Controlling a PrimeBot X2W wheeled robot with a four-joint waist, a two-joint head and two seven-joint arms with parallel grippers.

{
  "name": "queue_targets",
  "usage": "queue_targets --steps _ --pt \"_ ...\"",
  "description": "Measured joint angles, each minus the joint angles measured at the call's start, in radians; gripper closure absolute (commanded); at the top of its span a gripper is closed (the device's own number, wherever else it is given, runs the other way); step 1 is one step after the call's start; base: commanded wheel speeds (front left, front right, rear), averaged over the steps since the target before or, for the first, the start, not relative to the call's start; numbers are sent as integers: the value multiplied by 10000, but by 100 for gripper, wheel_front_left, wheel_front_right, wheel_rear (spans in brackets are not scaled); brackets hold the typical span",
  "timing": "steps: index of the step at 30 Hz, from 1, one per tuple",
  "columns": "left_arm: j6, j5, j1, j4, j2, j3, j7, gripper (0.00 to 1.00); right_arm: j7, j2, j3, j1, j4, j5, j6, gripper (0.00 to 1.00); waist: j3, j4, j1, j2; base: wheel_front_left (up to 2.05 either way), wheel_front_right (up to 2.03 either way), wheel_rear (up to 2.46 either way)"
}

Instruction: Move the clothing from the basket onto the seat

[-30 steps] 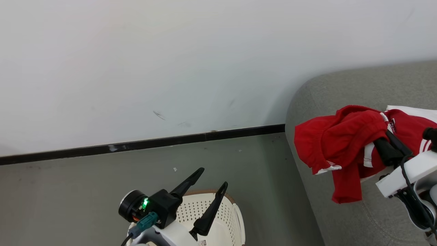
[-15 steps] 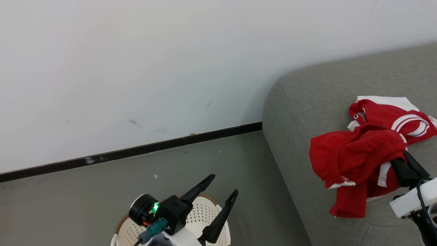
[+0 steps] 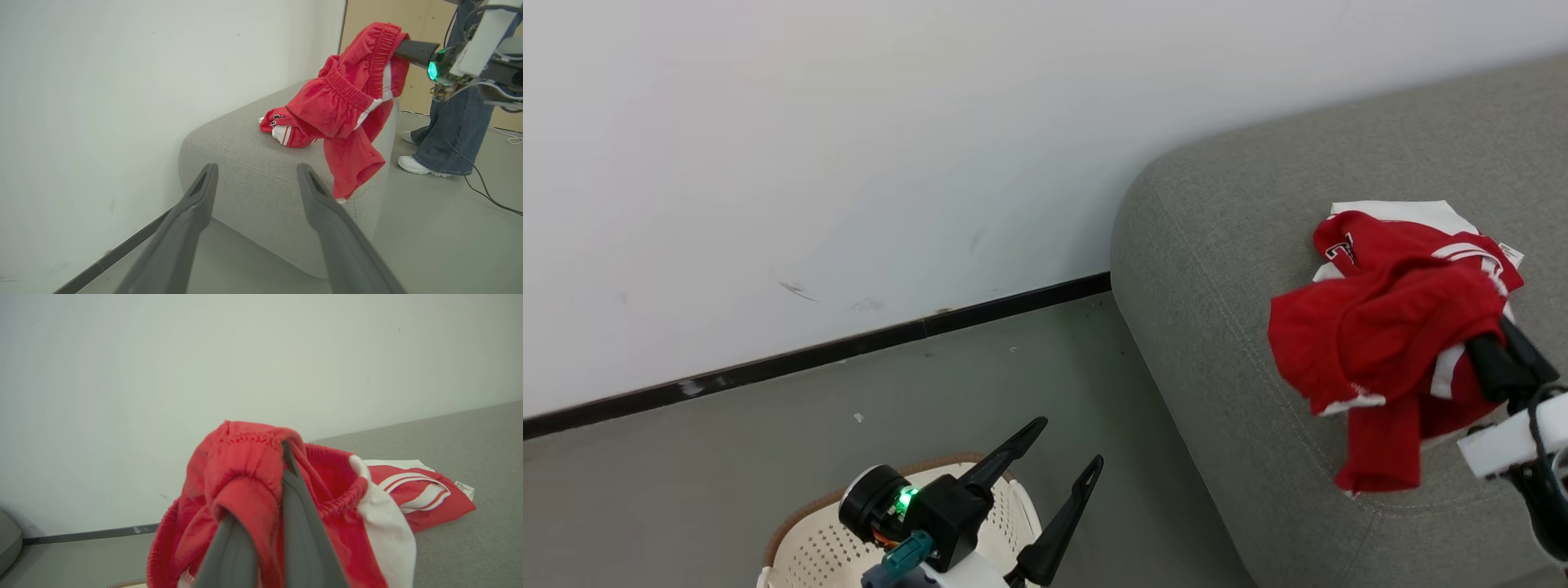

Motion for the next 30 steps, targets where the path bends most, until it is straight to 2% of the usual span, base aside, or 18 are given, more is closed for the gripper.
queue_targets --steps 13,23,30 --pt "267 334 -13 -596 -23 -81 107 0 416 98 -1490 -3260 819 119 0 100 873 26 0 0 0 0 0" --pt "405 564 -400 -1172 -31 -94 282 0 1072 -1047 -3204 -5846 1883 -558 0 100 1748 198 0 0 0 0 0" --pt "487 934 -703 -1524 46 -88 447 0 1340 -1453 -4036 -6270 2777 -941 0 100 2374 370 0 0 0 0 0"
